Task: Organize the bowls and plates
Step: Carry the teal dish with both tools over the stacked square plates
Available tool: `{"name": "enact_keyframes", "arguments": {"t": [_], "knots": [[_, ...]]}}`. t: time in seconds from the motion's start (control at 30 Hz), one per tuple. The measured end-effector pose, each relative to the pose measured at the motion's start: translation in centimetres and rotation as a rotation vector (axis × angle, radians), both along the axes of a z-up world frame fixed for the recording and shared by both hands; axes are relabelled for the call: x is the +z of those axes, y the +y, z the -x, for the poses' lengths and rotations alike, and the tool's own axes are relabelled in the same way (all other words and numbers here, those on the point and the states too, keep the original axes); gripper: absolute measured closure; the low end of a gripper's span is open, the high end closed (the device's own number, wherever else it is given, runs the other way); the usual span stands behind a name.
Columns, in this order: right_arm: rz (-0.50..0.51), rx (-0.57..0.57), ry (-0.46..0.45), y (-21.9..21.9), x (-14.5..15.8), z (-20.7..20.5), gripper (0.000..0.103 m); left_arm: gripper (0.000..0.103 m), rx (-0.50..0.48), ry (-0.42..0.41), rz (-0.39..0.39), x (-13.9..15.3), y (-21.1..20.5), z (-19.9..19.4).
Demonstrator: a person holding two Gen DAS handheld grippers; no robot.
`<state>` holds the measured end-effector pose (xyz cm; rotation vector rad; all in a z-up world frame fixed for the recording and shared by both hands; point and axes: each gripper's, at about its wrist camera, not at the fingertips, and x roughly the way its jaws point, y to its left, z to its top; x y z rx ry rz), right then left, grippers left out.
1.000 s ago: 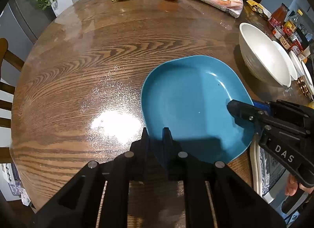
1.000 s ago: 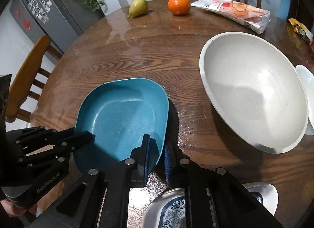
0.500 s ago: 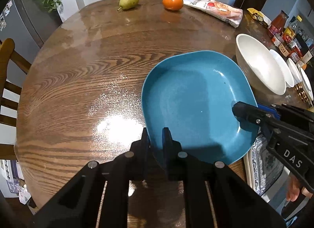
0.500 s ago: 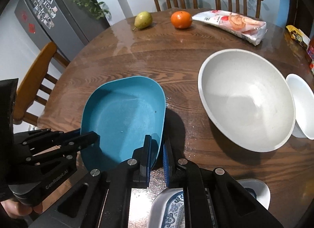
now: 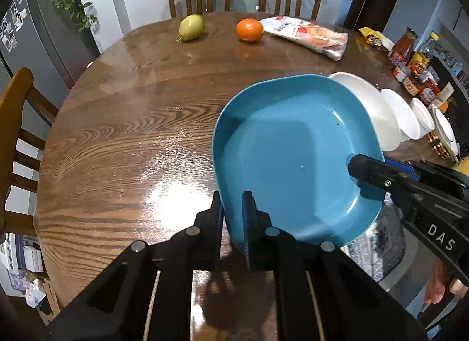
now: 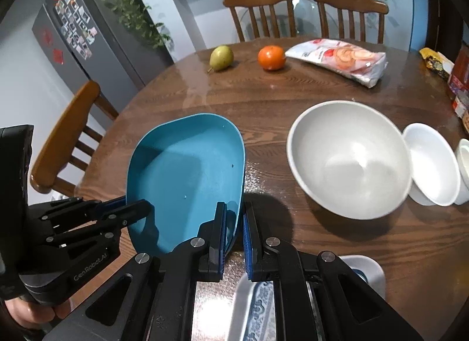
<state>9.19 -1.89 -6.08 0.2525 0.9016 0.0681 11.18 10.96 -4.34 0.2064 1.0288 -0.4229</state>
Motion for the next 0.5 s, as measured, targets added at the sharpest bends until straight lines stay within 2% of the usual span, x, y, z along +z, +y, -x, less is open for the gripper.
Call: {"name": "enact_keyframes", "arguments": {"t": [0.2,0.5], "knots": [[-0.010,-0.033,-0.015,-1.8,0.8,2.4,0.091,0.093,-0.042,-0.010,0.010,0.5,-2.0,1.7],[-0.033,-0.092,0.017,-5.3,0.0,6.0,0.091,0.093,-0.117,-0.008,-0.002,0.4,-5.6,4.6]]}}
